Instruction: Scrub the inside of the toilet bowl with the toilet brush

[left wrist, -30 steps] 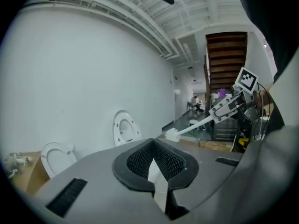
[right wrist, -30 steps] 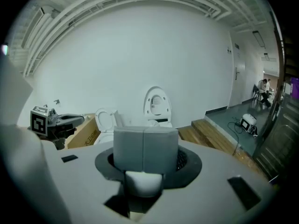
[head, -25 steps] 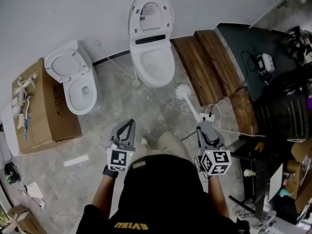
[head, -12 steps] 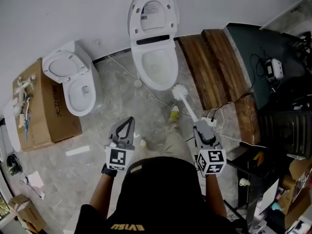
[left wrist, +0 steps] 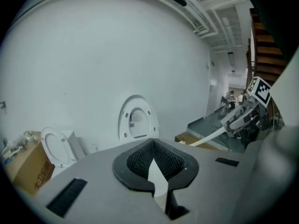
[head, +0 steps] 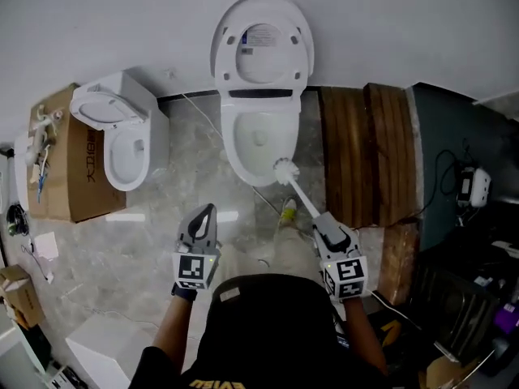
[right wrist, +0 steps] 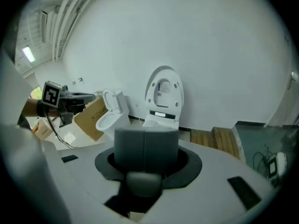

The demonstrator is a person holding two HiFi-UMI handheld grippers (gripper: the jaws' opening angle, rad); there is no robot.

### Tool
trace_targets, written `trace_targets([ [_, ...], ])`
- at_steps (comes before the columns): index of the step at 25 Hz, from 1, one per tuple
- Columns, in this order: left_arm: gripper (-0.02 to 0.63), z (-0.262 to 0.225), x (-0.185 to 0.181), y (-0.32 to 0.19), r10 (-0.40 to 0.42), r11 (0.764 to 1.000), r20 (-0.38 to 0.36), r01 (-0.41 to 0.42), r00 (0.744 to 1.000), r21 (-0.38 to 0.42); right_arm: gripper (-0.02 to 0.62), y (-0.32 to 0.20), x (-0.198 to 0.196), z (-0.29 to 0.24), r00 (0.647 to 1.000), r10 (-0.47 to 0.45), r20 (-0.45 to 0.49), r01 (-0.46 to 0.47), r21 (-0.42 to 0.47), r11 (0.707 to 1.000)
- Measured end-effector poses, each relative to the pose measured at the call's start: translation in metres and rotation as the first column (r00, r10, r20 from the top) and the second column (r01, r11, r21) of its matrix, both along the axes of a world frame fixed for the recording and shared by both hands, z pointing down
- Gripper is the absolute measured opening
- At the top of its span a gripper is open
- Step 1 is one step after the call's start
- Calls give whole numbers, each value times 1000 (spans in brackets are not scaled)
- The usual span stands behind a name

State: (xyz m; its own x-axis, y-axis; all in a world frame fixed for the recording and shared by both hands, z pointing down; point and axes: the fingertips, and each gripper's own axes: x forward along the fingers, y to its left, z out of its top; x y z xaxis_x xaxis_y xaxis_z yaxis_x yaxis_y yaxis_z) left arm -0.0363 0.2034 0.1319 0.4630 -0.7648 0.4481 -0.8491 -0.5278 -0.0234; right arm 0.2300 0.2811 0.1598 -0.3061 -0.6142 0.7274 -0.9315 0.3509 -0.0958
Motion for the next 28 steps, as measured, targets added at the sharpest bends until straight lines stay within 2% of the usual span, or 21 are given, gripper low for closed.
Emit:
trace_targets([
  [5,18,9,54,-33,-103,995,-26,103,994,-4,158,-63,44,32,980,-191,-57,188,-59,980],
  [9,18,37,57,-60,-170,985,-57,170,984,-11,158,-107,39,84,946,-307,-102,298,-95,950],
  [11,18,60,55,-72,-179,984,-47,179,983,-13,158,-126,27,113,932,-347,-106,333,-130,934],
  [13,18,87,50,-89,-177,984,-27,176,984,-24,158,-146,14,147,921,-376,-101,357,-169,919],
  [17,18,137,43,-125,-188,982,-36,187,982,-28,158,-176,-10,222,901,-426,-85,402,-210,891],
  [19,18,158,41,-138,-220,975,-55,219,974,-25,158,-189,-21,259,886,-457,-78,433,-215,875],
  [25,18,223,43,-142,-312,950,-125,309,942,-39,158,-202,-51,347,890,-456,-24,439,-232,868],
  [28,18,254,43,-137,-328,944,-127,321,936,-74,158,-207,-61,378,884,-467,-21,450,-230,863],
])
